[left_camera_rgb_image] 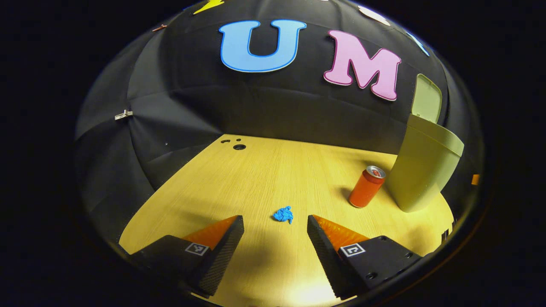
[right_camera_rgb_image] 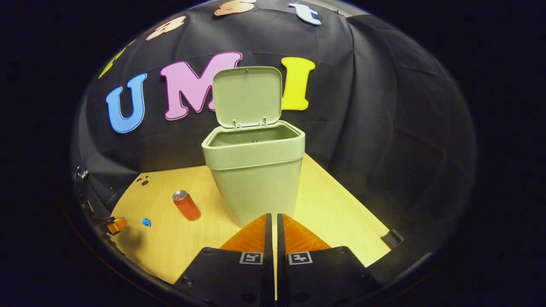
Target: Press the lid of the desktop garbage bin to open it, pick up the crumpled paper on the desktop and throw it into the bin, then pick up the pop can on the desktop and drop it into the bin, and finally close the garbage bin lid.
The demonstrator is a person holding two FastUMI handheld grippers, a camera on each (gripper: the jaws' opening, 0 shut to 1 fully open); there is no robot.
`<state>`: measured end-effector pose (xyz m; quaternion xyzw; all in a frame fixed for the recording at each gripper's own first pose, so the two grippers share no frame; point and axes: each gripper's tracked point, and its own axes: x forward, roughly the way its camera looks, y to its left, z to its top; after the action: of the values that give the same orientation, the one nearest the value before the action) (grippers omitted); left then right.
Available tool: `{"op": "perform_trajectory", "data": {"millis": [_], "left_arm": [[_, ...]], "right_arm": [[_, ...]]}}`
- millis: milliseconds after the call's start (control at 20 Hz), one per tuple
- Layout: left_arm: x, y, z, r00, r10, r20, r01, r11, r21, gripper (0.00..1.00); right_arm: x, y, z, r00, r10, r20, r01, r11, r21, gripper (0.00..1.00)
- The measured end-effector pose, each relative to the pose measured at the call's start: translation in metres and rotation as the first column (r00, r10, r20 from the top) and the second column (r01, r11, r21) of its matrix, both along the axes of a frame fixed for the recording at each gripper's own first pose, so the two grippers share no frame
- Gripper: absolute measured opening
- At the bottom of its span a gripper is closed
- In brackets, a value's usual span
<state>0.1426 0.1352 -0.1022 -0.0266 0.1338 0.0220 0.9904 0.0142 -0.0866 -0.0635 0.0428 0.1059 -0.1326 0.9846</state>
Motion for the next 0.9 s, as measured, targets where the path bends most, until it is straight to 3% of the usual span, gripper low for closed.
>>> {"op": "perform_trajectory", "data": {"millis": [100,300,350,900], "left_arm": [[0.014,-0.003,-0.007,1.000,-0.015,-0.023,0.015,1.000,0.005,0.96],[0.039,-0.010,-0.023,0.996,-0.036,-0.080,0.036,0.999,-0.004,0.96],[0.047,-0.012,-0.025,0.996,-0.040,-0.086,0.040,0.999,-0.003,0.96],[0.095,-0.011,-0.066,0.984,-0.042,-0.174,0.054,0.996,0.066,0.96]], "right_arm": [[-0.003,0.003,-0.009,1.000,-0.001,-0.026,0.001,1.000,0.000,0.24],[-0.014,0.013,-0.022,0.998,0.014,-0.065,-0.016,1.000,-0.020,0.90],[-0.017,0.016,-0.024,0.997,0.015,-0.075,-0.017,1.000,-0.023,1.00],[-0.047,0.037,-0.057,0.984,0.013,-0.177,-0.015,1.000,-0.014,1.00]]}}
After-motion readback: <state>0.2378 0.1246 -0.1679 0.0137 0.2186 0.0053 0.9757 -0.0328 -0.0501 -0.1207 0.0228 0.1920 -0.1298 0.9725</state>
